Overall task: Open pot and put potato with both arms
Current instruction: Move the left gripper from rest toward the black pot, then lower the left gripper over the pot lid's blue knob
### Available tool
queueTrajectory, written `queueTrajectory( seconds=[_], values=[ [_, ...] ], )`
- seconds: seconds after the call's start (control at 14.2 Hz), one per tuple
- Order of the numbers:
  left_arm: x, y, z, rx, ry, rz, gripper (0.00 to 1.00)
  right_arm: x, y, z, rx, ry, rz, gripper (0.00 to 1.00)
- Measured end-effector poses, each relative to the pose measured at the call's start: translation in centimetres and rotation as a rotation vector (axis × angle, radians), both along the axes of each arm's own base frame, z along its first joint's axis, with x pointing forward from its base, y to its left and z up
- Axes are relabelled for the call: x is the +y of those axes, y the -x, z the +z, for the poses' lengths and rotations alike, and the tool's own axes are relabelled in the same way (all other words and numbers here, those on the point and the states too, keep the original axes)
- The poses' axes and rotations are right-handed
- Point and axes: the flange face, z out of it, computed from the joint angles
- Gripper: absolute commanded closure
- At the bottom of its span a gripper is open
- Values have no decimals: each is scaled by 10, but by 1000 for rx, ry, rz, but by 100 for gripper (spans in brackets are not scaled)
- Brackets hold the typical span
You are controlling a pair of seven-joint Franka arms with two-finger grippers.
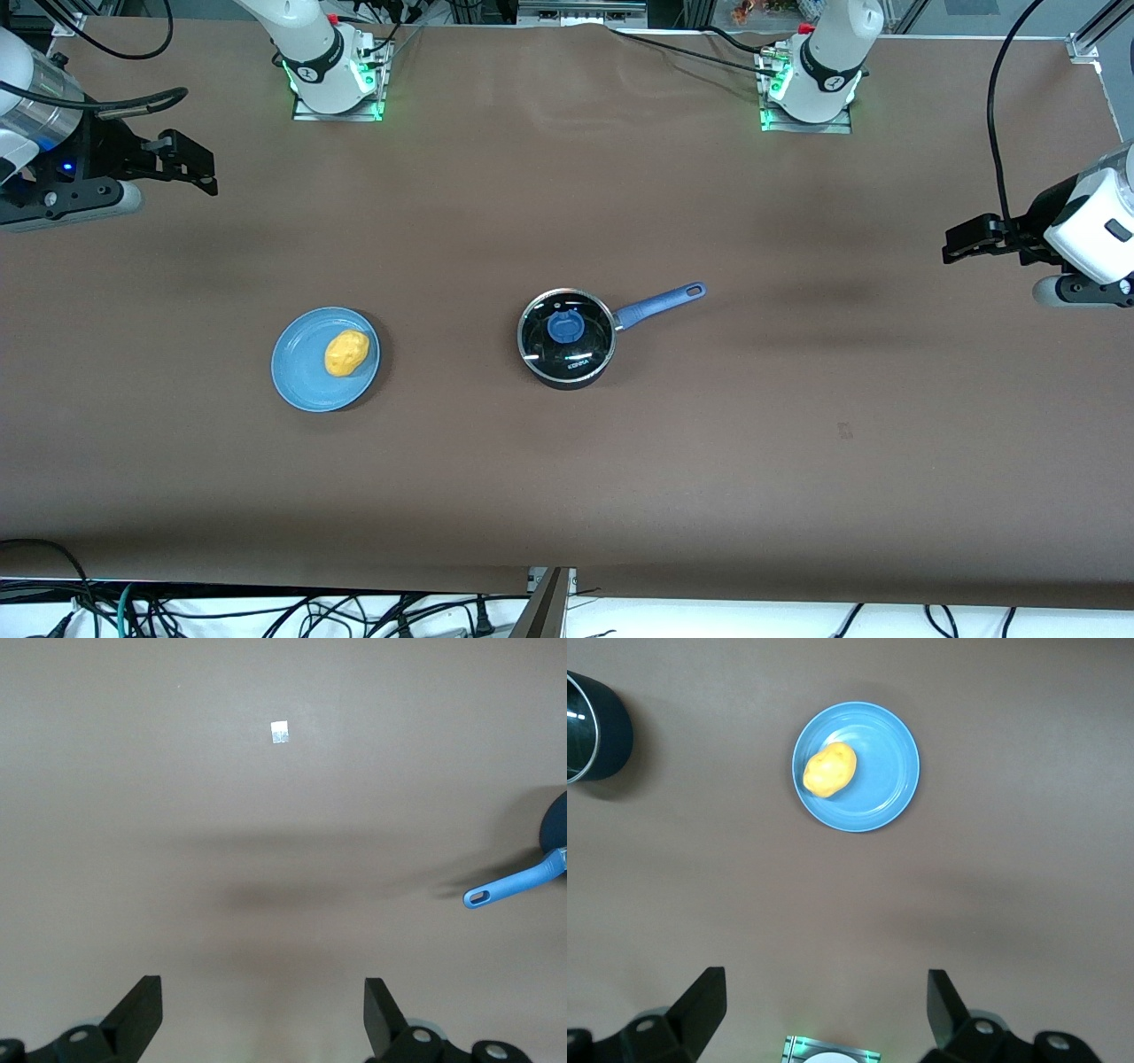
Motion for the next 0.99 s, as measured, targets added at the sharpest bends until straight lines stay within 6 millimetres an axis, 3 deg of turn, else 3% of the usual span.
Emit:
queueTrajectory(
  seconds=[0.42, 0.56, 0.71, 0.99],
  values=[
    [-3, -1, -1, 0, 3, -10, 0, 0, 0, 0, 0, 0, -1, 0],
    [-18, -6, -9, -12, 21, -31, 0, -1, 0, 0, 0, 0, -1, 0],
    [-56, -18, -25, -49, 43, -26, 0, -1, 0, 0, 0, 0, -2, 0],
    [-172, -33, -84, -72, 83, 100, 0, -1, 0, 0, 0, 0, -3, 0]
  ],
)
